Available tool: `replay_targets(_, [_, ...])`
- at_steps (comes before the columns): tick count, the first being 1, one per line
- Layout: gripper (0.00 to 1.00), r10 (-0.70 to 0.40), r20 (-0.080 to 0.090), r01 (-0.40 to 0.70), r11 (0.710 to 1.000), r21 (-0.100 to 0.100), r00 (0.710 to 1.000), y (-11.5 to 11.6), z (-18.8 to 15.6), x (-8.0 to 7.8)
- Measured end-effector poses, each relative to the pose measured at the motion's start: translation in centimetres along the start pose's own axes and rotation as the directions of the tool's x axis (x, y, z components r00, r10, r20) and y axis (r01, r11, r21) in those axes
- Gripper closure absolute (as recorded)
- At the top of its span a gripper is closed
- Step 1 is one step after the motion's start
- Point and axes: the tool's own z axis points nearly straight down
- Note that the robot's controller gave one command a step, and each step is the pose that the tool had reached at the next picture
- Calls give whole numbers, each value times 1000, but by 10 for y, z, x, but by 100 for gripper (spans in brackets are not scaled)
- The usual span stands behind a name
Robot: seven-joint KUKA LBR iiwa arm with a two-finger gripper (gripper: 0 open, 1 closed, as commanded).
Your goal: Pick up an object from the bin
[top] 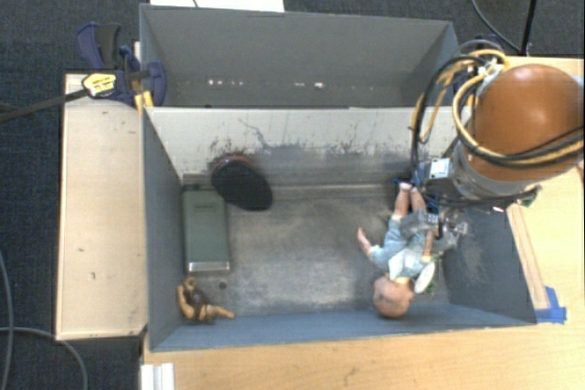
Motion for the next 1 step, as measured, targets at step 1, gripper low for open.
replay_targets(1, [100, 10, -1, -10, 1000, 6, 1000, -9, -62, -35])
